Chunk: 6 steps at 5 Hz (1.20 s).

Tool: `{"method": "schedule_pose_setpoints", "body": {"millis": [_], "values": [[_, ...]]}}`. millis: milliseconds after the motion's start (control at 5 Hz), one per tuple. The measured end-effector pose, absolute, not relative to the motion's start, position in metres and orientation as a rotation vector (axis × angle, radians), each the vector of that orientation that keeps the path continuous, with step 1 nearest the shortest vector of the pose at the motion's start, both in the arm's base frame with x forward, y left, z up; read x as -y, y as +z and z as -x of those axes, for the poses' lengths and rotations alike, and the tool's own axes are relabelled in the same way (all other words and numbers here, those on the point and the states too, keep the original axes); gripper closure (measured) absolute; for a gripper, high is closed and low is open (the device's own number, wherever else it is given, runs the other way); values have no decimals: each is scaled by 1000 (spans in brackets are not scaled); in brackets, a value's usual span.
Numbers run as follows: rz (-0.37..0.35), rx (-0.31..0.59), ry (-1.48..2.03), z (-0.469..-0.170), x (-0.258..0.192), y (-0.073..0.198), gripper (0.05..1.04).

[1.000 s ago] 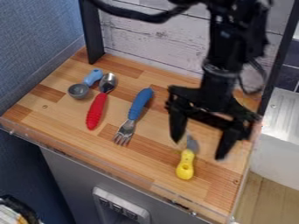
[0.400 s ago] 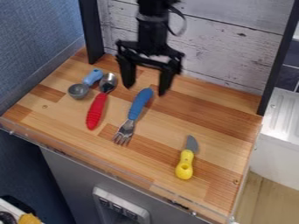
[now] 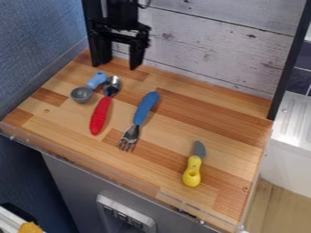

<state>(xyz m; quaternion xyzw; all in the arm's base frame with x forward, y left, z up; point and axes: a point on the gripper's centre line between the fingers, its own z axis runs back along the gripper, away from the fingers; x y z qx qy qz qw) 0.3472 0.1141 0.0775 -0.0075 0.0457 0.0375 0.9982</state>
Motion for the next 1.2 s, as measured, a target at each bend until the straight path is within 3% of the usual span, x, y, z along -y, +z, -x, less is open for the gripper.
{"method": "schedule_pose_setpoints", "body": {"millis": [400,600,1200], "values": [[27,-92,29,-354,-170,79,84],[23,-92,9,-356,-172,73,84],[14,-90,134,-347,-174,14,87]]}}
